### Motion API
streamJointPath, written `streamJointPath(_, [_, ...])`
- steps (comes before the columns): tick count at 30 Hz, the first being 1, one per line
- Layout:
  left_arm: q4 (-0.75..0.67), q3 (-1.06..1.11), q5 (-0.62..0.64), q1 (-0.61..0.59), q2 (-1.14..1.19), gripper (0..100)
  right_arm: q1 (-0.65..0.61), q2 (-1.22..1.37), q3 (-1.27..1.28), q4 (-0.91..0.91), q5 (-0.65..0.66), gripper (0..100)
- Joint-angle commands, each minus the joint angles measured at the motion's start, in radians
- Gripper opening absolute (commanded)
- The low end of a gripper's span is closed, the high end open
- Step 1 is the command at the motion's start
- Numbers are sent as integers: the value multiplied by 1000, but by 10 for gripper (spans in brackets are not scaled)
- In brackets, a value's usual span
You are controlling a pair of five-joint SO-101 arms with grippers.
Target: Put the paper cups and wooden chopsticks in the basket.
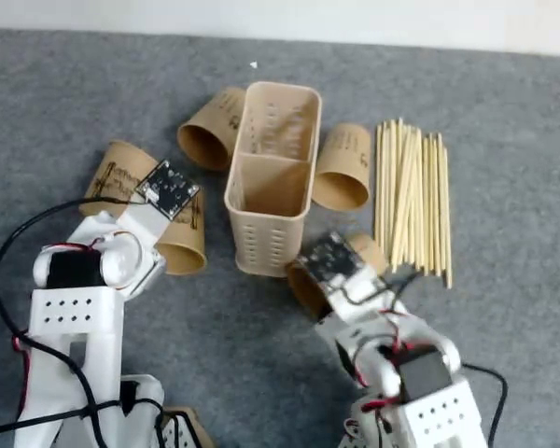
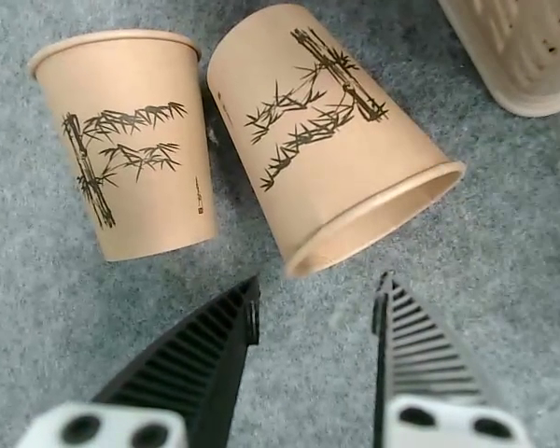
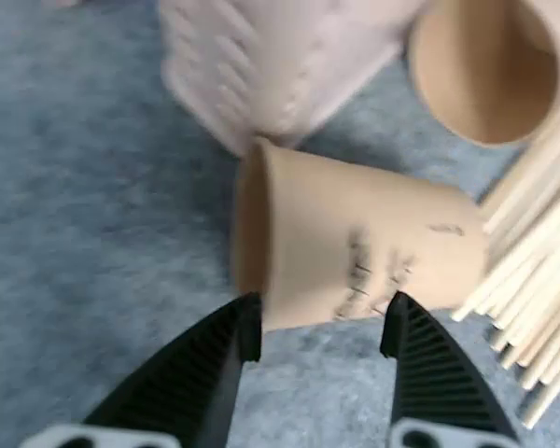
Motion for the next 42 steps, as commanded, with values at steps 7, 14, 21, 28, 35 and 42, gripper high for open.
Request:
streamJointPath(7, [-15, -7, -3, -38, 2, 222, -125, 150, -31, -93, -3, 217])
streamJointPath(14, [-15, -4, 0, -39, 2, 221, -19, 153, 151, -285, 25, 217])
streamJointPath(21, [-21, -4, 2, -38, 2, 221, 266, 147, 136, -407, 68, 217])
streamJointPath(28, [-123, -8, 2, -36, 2, 222, 433, 148, 30, -440, 68, 217])
streamJointPath(35, [-104, -5, -12, -15, 25, 224, 444, 153, -4, -437, 72, 211])
streamJointPath(42, [26, -4, -83, -21, 25, 221, 444, 153, -4, -438, 68, 16])
